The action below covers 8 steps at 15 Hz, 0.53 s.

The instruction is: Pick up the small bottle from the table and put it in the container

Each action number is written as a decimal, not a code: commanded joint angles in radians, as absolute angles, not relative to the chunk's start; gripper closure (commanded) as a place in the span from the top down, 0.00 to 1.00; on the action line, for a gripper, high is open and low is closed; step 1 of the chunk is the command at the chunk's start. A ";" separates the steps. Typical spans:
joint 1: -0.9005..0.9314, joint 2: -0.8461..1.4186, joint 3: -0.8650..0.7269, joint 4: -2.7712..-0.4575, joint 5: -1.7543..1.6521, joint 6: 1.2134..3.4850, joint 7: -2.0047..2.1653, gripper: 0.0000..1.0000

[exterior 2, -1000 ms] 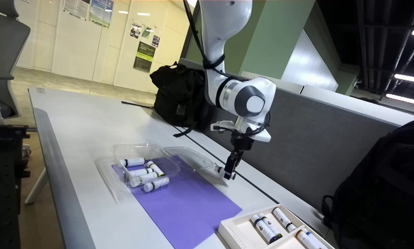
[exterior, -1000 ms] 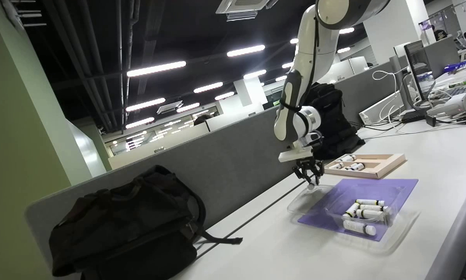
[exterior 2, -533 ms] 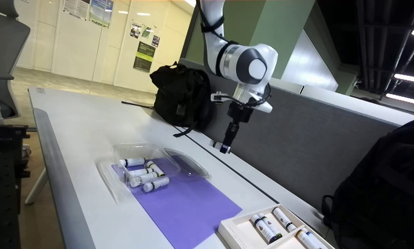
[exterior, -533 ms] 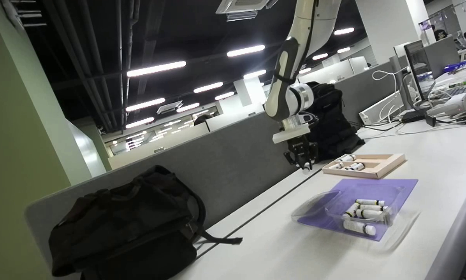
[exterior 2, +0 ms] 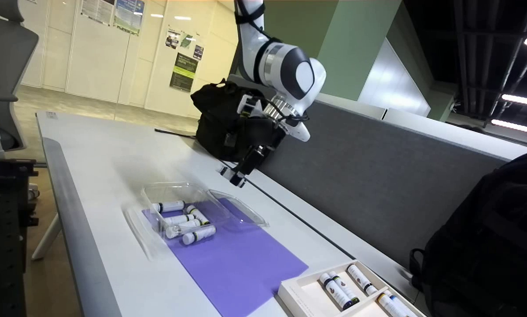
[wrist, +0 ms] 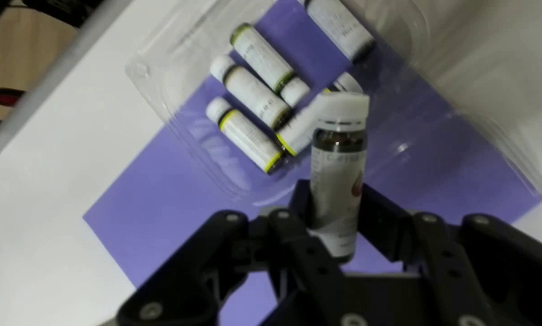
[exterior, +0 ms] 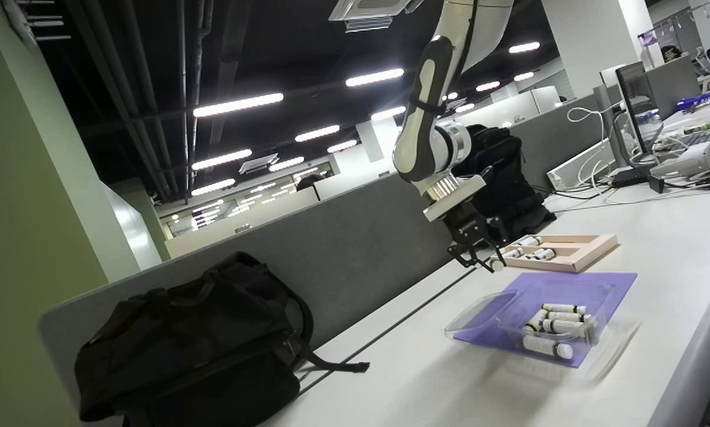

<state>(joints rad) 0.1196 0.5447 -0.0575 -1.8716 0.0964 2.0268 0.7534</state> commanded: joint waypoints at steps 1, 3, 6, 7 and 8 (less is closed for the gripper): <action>0.128 0.566 -0.050 -1.861 0.069 1.835 0.732 0.07; 0.134 0.598 -0.050 -1.843 0.056 1.740 0.734 0.07; 0.144 0.655 -0.051 -1.815 0.037 1.619 0.732 0.07; 0.147 0.672 -0.053 -1.805 0.032 1.588 0.736 0.55; 0.149 0.684 -0.054 -1.796 0.029 1.569 0.733 0.56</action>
